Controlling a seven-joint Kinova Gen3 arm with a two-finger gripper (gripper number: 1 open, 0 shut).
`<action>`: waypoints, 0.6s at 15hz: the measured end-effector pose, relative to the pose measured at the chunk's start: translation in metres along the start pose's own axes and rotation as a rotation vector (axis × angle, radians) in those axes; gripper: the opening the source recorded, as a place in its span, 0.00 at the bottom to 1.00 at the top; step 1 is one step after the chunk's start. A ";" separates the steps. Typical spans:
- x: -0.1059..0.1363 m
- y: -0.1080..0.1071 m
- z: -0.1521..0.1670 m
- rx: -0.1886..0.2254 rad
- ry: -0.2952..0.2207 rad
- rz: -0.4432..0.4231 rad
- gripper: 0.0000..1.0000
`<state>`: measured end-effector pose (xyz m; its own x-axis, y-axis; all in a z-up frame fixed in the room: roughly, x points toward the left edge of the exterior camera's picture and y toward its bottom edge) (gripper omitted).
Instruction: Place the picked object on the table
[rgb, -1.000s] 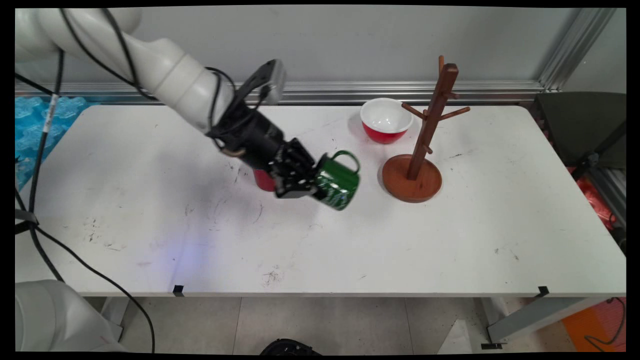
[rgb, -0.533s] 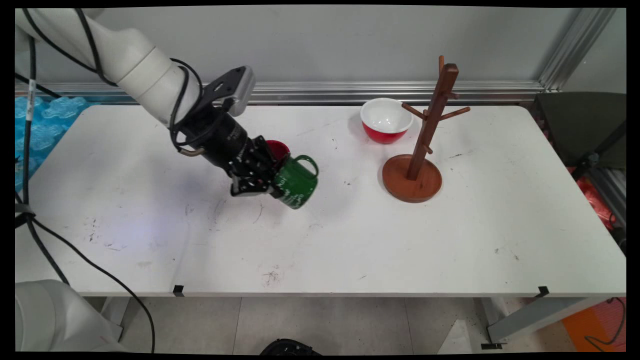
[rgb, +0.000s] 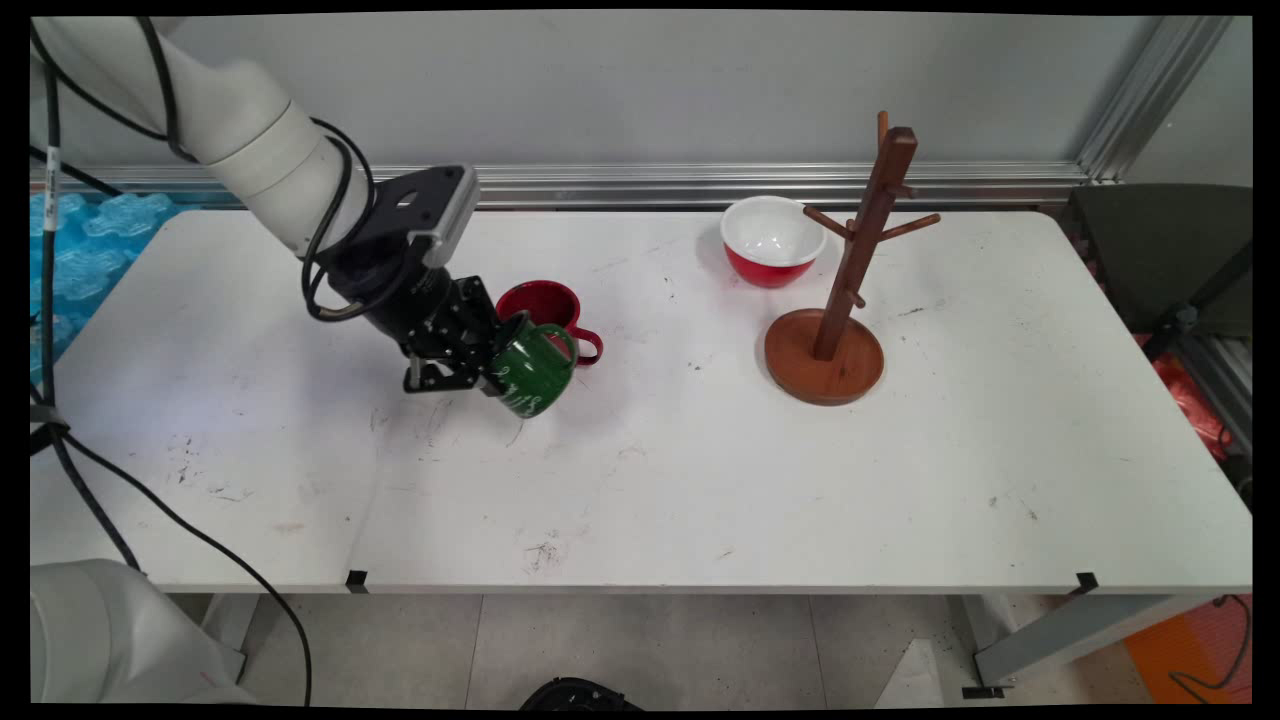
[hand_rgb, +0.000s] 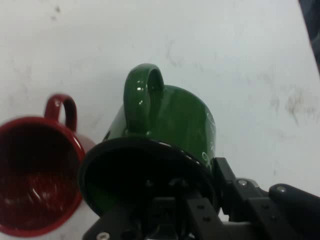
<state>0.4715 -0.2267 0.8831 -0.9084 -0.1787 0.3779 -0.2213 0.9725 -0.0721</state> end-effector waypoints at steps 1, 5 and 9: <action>-0.002 0.002 0.003 0.002 -0.023 0.015 0.00; -0.006 0.008 0.014 0.011 -0.084 0.049 0.00; -0.005 0.012 0.027 0.021 -0.130 0.069 0.00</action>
<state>0.4642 -0.2176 0.8553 -0.9597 -0.1302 0.2491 -0.1624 0.9802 -0.1133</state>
